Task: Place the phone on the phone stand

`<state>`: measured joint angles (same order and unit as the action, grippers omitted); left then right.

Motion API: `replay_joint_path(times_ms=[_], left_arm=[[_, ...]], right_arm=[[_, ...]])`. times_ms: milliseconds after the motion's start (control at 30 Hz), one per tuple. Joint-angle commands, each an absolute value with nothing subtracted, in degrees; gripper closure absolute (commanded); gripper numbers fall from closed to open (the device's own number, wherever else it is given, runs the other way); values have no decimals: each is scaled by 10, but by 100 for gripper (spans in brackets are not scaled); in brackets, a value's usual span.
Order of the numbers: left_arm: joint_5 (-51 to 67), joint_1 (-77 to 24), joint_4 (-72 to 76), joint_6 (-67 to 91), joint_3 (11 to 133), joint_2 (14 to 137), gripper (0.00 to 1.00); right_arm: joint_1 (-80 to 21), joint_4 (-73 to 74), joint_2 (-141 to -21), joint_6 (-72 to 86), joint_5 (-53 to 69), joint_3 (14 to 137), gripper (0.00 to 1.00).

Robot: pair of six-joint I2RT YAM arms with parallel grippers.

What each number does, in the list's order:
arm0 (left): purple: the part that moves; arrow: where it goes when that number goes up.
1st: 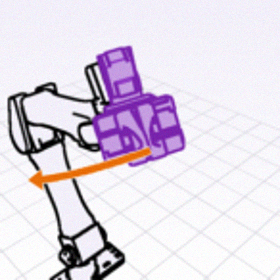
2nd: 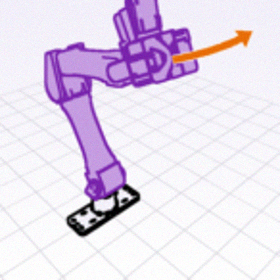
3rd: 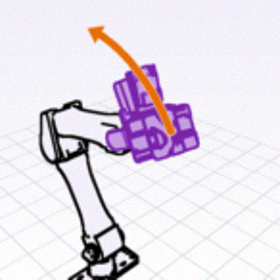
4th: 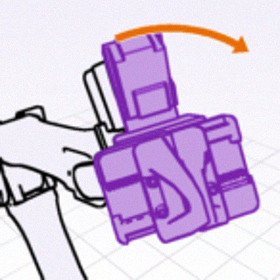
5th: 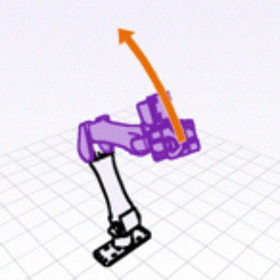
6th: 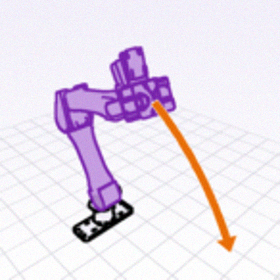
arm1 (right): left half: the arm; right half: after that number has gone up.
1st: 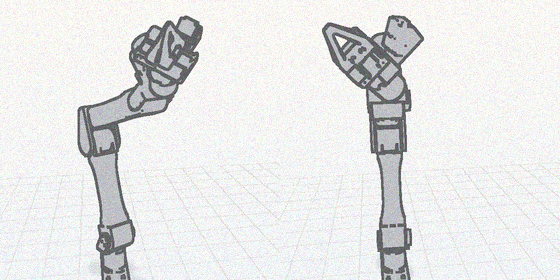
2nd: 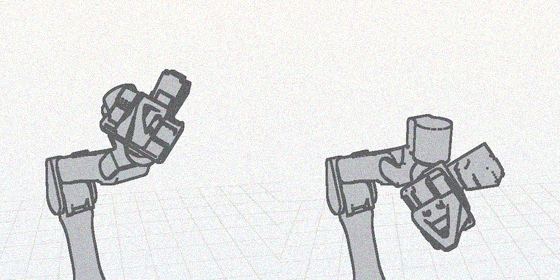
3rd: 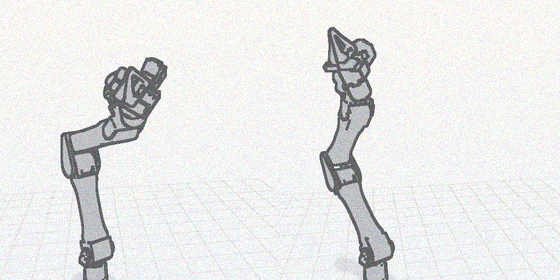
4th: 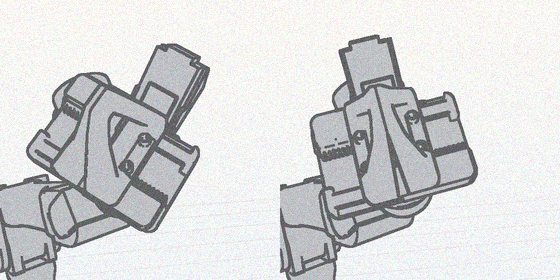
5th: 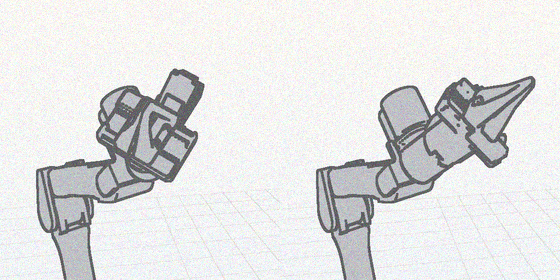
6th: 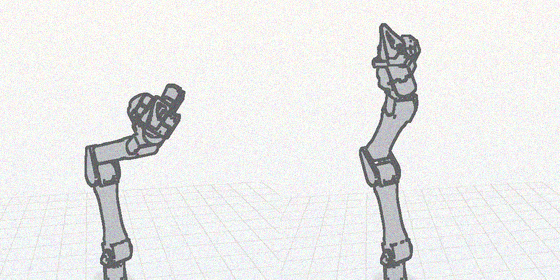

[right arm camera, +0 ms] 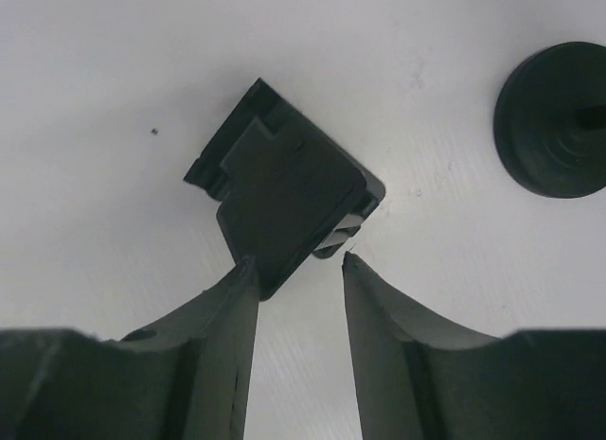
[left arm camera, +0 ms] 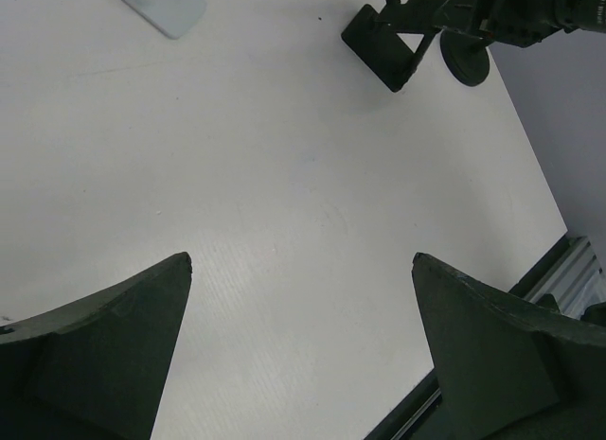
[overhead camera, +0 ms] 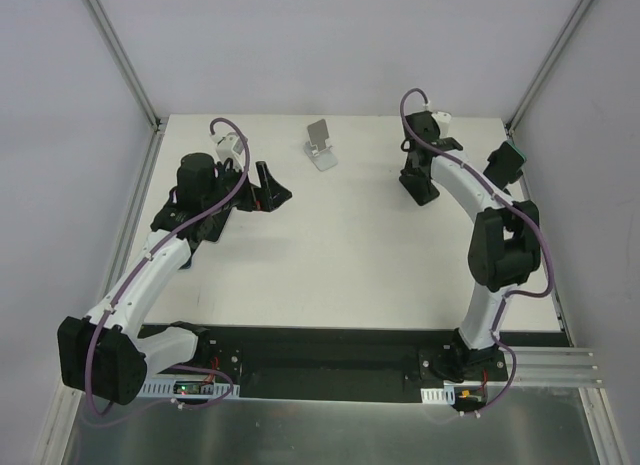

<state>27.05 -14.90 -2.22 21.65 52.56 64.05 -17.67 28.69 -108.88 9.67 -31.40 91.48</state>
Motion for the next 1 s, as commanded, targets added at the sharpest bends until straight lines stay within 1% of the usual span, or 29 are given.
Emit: replay_joint_path(times_ms=[0, 133, 200, 267, 300, 333, 400, 467, 567, 633, 700, 767, 800, 833, 967], left_arm=[[288, -142, -7, 216, 533, 645, 1], [286, -141, -6, 214, 531, 642, 1], [284, -141, -7, 212, 531, 641, 1], [282, -141, -6, 210, 529, 641, 1], [281, -140, -7, 209, 530, 642, 1], [281, -140, -7, 209, 529, 642, 1], [282, -140, -7, 209, 529, 643, 1], [285, -139, -6, 210, 531, 643, 1], [285, -136, -7, 209, 529, 643, 1], [284, -136, -7, 209, 529, 644, 1], [283, -136, -7, 208, 530, 644, 1], [282, -136, -7, 207, 529, 644, 1], [282, -135, -6, 207, 529, 642, 1], [282, -135, -7, 207, 529, 643, 1], [279, -135, -6, 205, 528, 640, 1]], right_arm=[[-205, 274, -1000, 51, -207, 870, 57], [-205, 250, -1004, 15, -161, 835, 63], [-204, 254, -1012, -10, -147, 831, 62], [-202, 237, -1019, -23, -135, 824, 60], [-198, 244, -1028, -13, -147, 831, 44], [-195, 271, -1031, 7, -163, 847, 33], [-184, 293, -1029, 93, -188, 857, 17], [-183, 289, -1026, 128, -189, 861, 15], [-180, 318, -1033, 203, -234, 902, 15], [-174, 349, -1053, 241, -247, 925, 18], [-164, 360, -1079, 244, -242, 954, 22], [-160, 370, -1098, 237, -244, 976, 26], [-157, 375, -1112, 228, -251, 994, 32], [-156, 374, -1117, 194, -251, 1000, 35], [-152, 389, -1130, 123, -250, 1029, 43]])
